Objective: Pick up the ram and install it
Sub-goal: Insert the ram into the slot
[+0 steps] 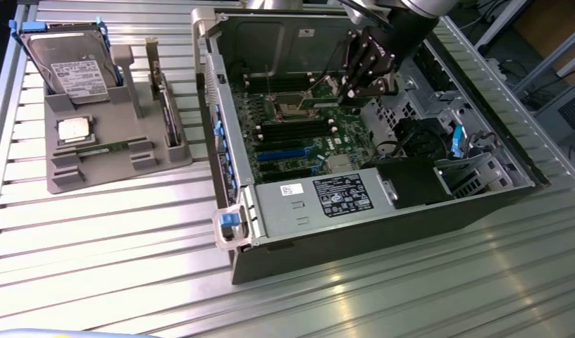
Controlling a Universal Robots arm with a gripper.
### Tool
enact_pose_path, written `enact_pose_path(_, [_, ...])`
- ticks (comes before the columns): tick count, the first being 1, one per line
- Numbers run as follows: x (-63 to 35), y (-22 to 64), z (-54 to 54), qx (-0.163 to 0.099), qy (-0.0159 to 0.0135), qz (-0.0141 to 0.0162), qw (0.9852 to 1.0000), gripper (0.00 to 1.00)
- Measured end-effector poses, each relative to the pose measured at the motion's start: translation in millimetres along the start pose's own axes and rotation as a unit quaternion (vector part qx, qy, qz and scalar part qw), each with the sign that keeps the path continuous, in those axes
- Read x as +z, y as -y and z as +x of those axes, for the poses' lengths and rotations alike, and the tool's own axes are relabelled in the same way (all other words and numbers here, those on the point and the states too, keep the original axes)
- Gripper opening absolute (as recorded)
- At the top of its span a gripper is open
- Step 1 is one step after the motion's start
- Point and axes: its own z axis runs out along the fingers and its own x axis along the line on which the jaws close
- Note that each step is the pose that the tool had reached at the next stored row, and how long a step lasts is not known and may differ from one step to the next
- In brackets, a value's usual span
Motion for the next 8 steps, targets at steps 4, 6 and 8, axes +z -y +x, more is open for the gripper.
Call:
enact_pose_path(4, [1.7,0.3,0.1,0.0,0.0,0.0,1.0,0.14])
enact_pose_path(6, [2.6,0.4,0.2,0.0,0.0,0.0,1.0,0.14])
enact_pose_path(8, [3.3,0.6,0.2,0.0,0.0,0.0,1.0,0.14])
